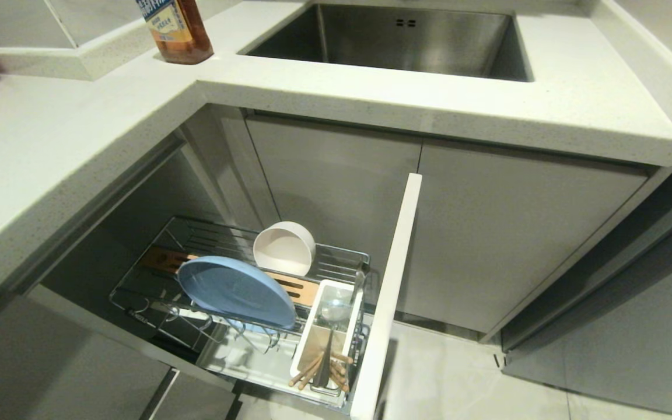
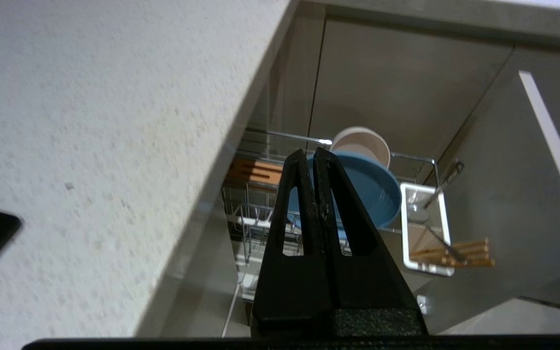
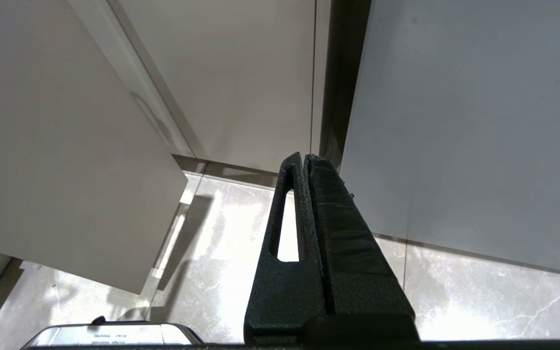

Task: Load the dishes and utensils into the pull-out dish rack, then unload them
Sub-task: Take the plate out of the cupboard

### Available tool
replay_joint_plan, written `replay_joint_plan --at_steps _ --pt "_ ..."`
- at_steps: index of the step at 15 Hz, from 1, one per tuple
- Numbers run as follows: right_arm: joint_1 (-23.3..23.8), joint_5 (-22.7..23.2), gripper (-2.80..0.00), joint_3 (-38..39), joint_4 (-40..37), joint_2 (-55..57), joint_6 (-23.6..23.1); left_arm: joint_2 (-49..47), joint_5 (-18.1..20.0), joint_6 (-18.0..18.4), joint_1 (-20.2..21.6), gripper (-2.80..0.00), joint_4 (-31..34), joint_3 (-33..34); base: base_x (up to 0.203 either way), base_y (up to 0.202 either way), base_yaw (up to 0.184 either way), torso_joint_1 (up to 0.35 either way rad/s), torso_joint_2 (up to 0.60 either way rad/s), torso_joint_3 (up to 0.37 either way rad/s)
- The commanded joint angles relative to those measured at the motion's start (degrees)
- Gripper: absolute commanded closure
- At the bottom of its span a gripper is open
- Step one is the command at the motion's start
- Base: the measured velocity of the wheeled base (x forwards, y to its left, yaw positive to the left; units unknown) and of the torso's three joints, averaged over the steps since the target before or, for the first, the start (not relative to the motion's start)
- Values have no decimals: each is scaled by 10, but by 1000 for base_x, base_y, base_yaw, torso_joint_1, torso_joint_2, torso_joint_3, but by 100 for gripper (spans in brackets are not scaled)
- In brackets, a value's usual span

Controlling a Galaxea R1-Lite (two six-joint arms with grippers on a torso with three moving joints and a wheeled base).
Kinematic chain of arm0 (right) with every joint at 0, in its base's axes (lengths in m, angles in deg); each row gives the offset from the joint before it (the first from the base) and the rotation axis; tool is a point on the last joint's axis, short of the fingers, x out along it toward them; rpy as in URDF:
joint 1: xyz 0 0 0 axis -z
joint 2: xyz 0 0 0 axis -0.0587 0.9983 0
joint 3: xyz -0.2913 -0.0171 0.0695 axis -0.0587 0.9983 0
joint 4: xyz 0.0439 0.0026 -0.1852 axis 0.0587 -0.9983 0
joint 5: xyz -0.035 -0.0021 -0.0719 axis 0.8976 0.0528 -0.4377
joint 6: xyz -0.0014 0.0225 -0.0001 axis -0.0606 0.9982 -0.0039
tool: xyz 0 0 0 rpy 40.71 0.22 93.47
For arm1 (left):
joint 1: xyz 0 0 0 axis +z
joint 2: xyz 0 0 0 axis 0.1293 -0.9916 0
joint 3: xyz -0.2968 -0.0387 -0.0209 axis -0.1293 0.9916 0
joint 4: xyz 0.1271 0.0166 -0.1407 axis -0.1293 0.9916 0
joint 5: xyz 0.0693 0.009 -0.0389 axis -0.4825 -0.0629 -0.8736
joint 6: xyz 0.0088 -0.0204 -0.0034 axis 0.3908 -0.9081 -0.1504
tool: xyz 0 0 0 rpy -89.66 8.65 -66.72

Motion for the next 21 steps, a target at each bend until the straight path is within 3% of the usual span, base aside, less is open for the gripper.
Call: replay_joint_plan --at_steps 1,4,6,10,11,13,17,21 --pt "0 0 0 0 0 0 0 84 1 2 -6 0 -2 64 0 0 0 0 0 0" --pt "0 0 0 0 0 0 0 134 -2 3 -12 0 -18 178 0 0 0 0 0 0" --pt "0 0 0 0 0 0 0 138 -8 3 -12 0 -63 254 0 0 0 0 0 0" --pt "0 0 0 0 0 0 0 139 -13 4 -13 0 -247 458 0 0 0 0 0 0" --pt "0 0 0 0 0 0 0 139 -13 0 -13 0 -269 479 0 0 0 0 0 0" --pt "0 0 0 0 0 1 0 139 -18 -22 -13 0 -298 475 0 0 0 0 0 0" --pt "0 0 0 0 0 0 0 139 -20 -27 -13 0 -298 475 0 0 0 0 0 0" --pt "0 0 0 0 0 0 0 139 -35 -61 -13 0 -286 476 0 0 0 0 0 0"
